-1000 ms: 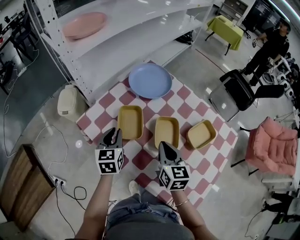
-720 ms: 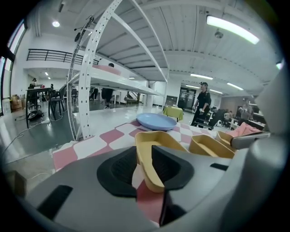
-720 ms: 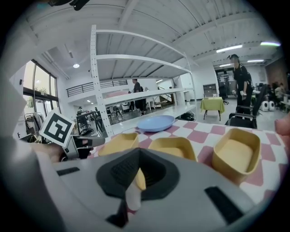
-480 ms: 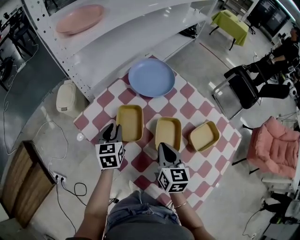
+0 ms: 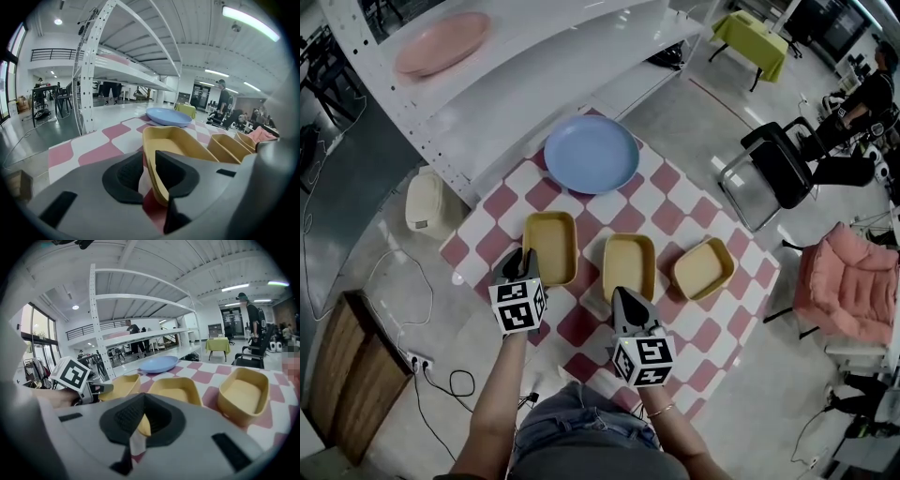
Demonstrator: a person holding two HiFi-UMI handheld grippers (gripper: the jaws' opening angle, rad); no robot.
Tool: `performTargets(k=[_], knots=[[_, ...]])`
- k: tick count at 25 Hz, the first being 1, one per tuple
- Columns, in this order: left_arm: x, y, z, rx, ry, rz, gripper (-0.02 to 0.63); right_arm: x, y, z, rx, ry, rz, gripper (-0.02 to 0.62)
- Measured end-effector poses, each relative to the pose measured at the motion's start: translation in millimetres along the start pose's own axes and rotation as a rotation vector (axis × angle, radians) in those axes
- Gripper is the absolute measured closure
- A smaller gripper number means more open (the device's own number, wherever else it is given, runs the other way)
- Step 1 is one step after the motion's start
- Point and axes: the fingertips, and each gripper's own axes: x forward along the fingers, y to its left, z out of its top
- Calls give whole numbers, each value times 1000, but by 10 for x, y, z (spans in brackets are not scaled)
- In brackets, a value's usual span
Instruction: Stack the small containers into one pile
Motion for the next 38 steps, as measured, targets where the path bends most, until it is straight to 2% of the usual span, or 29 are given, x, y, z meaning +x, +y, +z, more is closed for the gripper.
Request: performTargets(k=[7,18,29,38], knots=[[34,52,-55,-27,26,39,548,-24,0,9,3,0,-7,586],[-128,29,27,-118,-18,15,575,-163,30,47,-11,-20,-15,586],[-608,-69,187,-126,-97,-9,577,-452,132,59,-37,-55,-30,586],[-1013,-238,134,-132,-124,-61,577,-804,261,-16,-47,-85,-62,586]])
